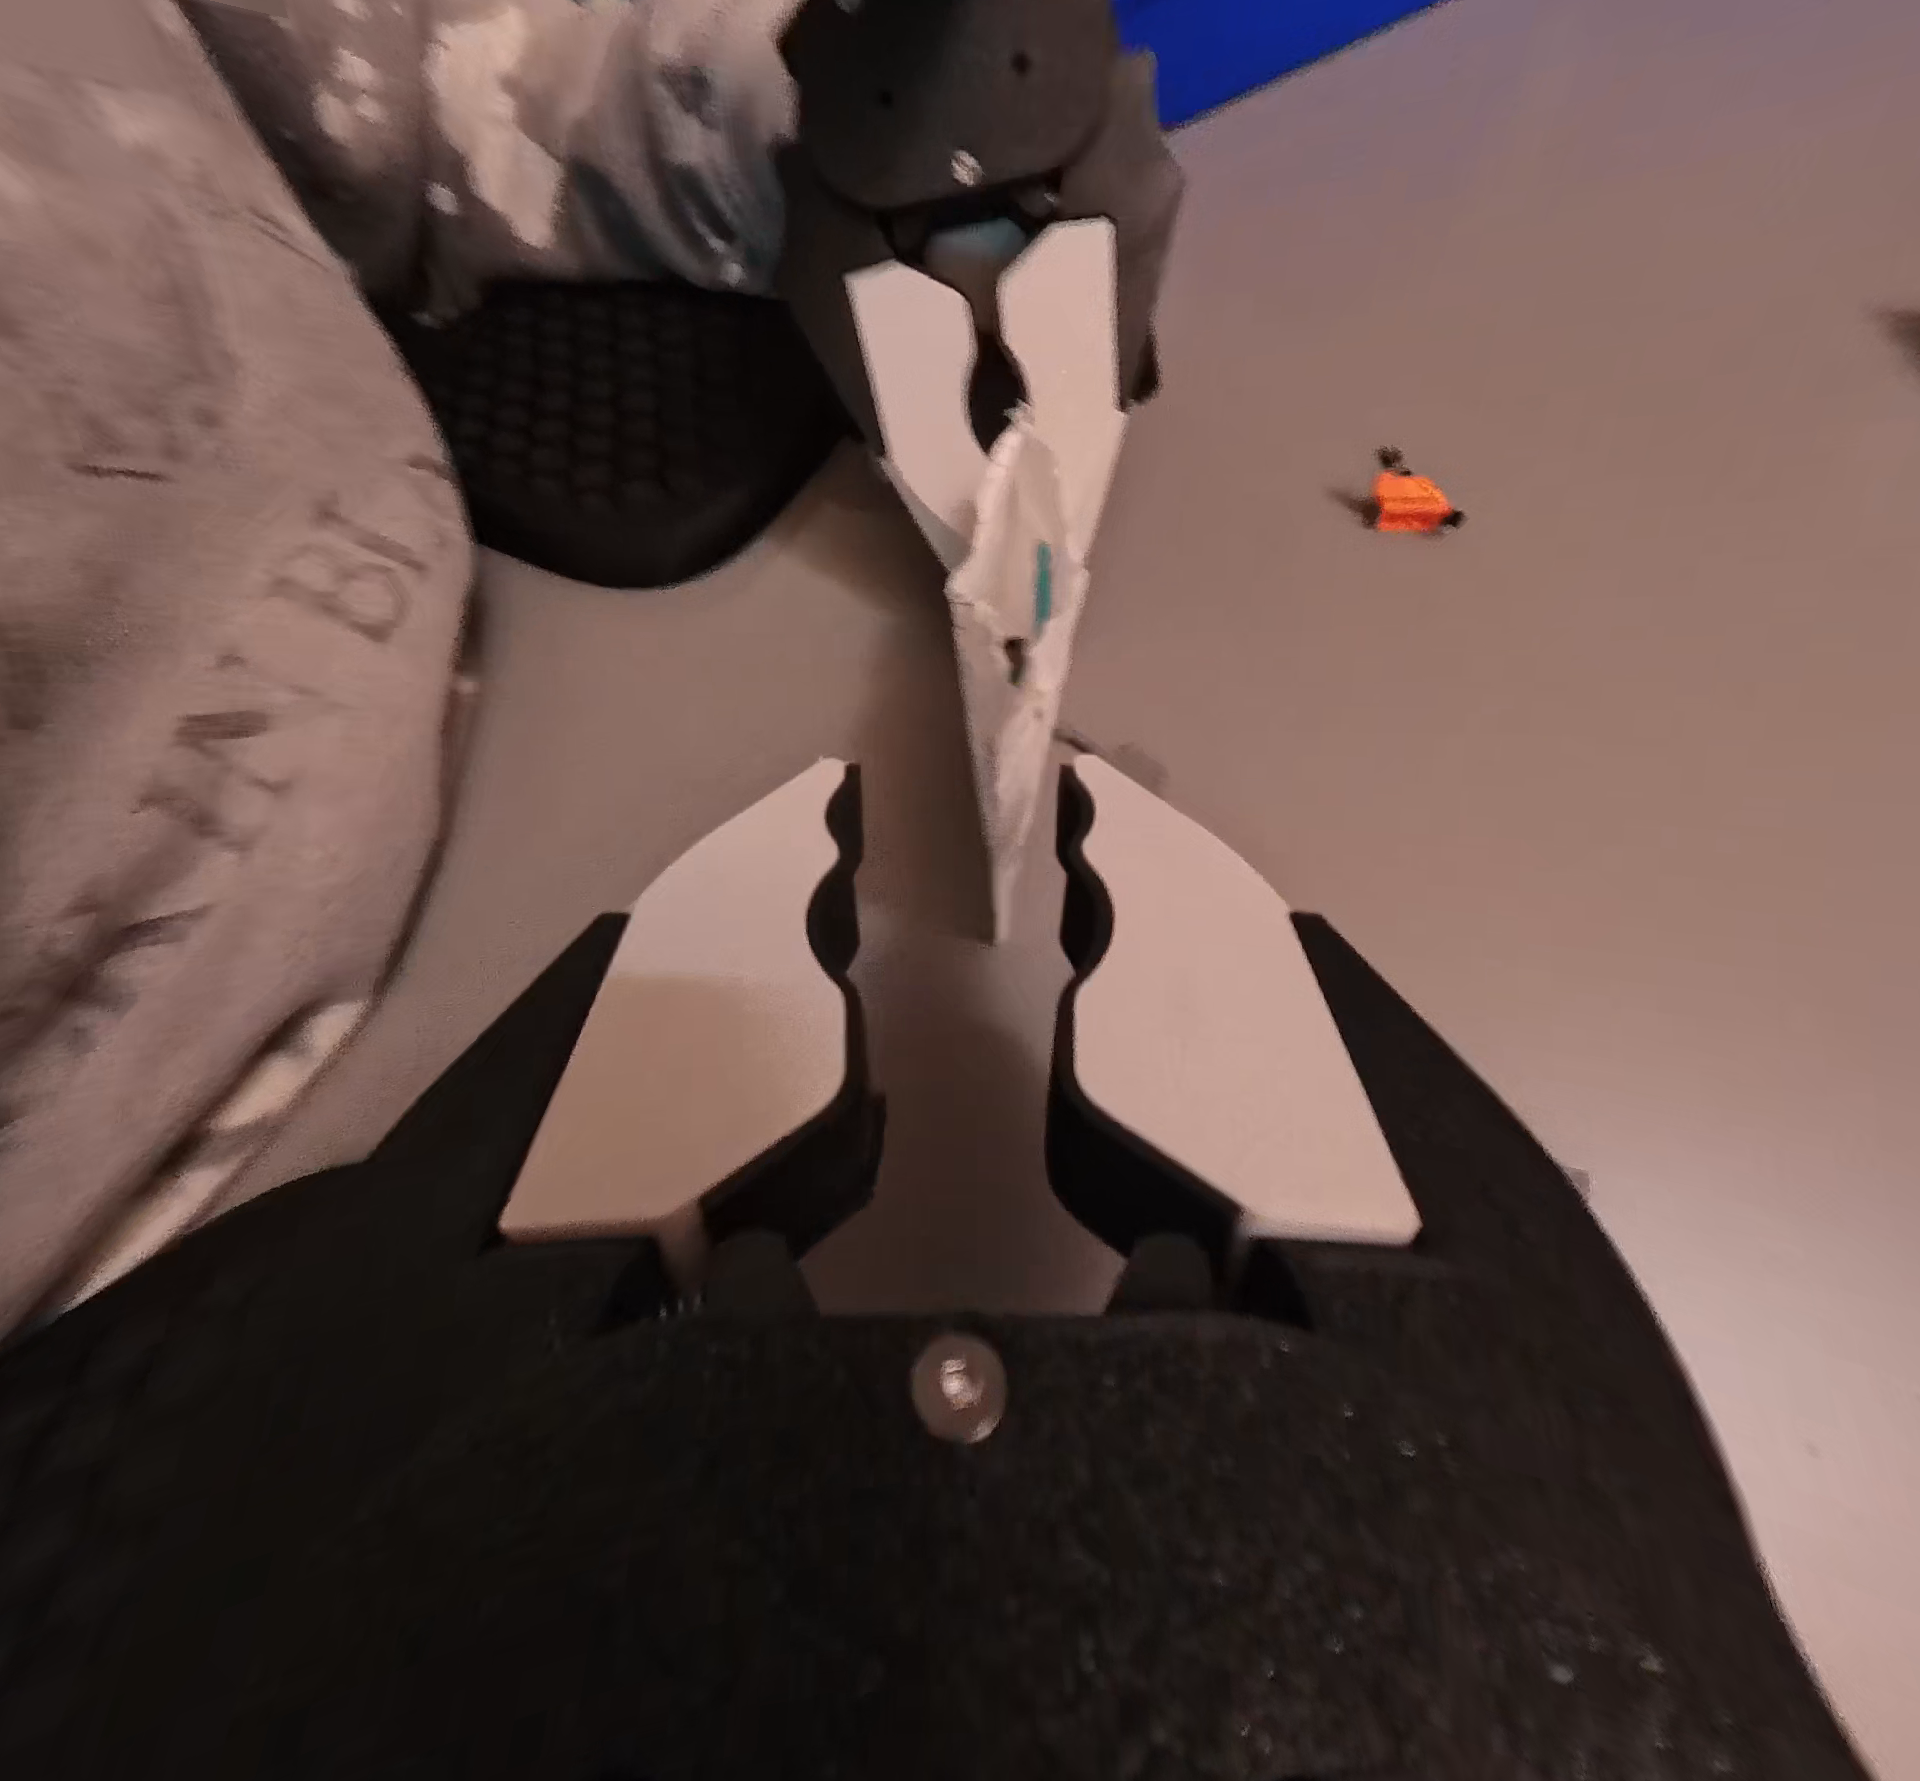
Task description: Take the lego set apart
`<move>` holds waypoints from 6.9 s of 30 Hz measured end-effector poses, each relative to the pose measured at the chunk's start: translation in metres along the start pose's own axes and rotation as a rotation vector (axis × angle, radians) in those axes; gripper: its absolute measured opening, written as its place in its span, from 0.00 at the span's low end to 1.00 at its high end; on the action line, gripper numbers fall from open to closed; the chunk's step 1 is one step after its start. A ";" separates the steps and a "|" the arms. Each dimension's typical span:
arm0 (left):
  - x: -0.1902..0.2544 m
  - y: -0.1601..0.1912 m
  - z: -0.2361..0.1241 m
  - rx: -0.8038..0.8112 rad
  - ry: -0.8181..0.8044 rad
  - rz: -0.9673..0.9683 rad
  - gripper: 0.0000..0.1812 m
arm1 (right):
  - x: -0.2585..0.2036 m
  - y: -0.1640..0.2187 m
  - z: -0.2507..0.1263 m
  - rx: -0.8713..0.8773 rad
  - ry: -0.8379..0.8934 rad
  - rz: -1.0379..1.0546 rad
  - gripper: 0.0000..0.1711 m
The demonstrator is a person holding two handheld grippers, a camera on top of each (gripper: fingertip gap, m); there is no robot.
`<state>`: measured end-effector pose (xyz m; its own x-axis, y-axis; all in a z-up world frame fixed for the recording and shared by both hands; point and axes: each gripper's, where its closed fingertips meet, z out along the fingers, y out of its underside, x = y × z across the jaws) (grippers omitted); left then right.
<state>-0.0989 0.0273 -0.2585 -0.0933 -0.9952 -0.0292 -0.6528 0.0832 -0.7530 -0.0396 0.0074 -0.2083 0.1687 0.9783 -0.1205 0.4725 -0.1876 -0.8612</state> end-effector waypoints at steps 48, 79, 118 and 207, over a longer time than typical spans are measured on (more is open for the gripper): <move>0.036 -0.109 -0.022 -0.058 0.299 -0.086 0.09 | -0.014 0.019 -0.023 0.047 0.066 -0.097 0.00; 0.008 -0.097 0.009 -0.198 -0.049 0.201 0.10 | -0.019 0.019 -0.018 0.057 0.045 -0.126 0.01; -0.048 -0.073 -0.046 0.002 -0.265 -0.067 0.17 | -0.014 0.018 -0.018 0.080 0.034 -0.069 0.02; 0.013 -0.054 -0.004 0.132 -0.052 0.047 0.00 | 0.108 0.079 -0.051 -0.385 0.369 0.176 0.18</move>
<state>-0.0679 0.0098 -0.2157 -0.0804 -0.9919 -0.0982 -0.5441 0.1262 -0.8295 0.0596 0.0938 -0.2643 0.5325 0.8464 -0.0057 0.6800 -0.4317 -0.5926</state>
